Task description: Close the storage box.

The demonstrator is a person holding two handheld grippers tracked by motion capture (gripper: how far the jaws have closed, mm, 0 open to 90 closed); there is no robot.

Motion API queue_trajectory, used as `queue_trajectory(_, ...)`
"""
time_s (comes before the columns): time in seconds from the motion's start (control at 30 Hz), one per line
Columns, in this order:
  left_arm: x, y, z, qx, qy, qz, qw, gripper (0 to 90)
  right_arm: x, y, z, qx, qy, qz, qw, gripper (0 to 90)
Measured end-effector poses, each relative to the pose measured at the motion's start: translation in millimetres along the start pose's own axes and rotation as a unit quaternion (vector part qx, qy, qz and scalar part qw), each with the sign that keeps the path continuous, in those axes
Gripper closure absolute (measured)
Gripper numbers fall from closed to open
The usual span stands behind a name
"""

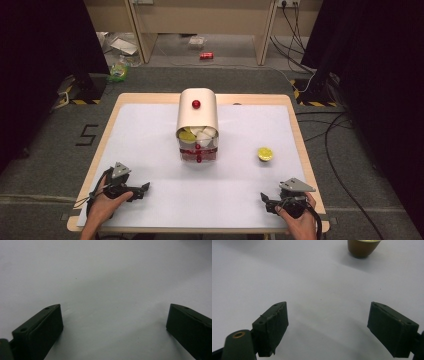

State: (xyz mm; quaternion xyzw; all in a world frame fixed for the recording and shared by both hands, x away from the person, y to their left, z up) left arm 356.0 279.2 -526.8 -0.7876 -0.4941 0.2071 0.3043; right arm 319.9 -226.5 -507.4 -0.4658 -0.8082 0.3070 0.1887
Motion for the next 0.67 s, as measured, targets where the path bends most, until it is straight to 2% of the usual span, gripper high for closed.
queue_trajectory(0.33, 0.0, 0.0, 0.0, 0.0, 0.0, 0.0, 1.0, 0.0, 2.4, 3.1, 6.5, 0.024, -0.017, -0.007, 0.9995, 16.7)
queue_trajectory(0.5, 0.0, 0.0, 0.0, 0.0, 0.0, 0.0, 1.0, 0.0, 2.3, 2.8, 7.7, 0.02, -0.016, -0.008, 0.9996, 16.4)
queue_trajectory(0.67, 0.0, 0.0, 0.0, 0.0, 0.0, 0.0, 1.0, 0.0, 1.8, 3.0, 10.9, 0.004, -0.017, -0.01, 0.9998, 15.8)
Point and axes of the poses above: each handheld gripper's, and its own axes: y roughly forward along the jaws, z roughly out of its underside, x roughly to its left, the point moved 3 cm from there along y, roughly forward along the jaws, and after that the axes turned 1 degree about -z, right-handed, at the moved point
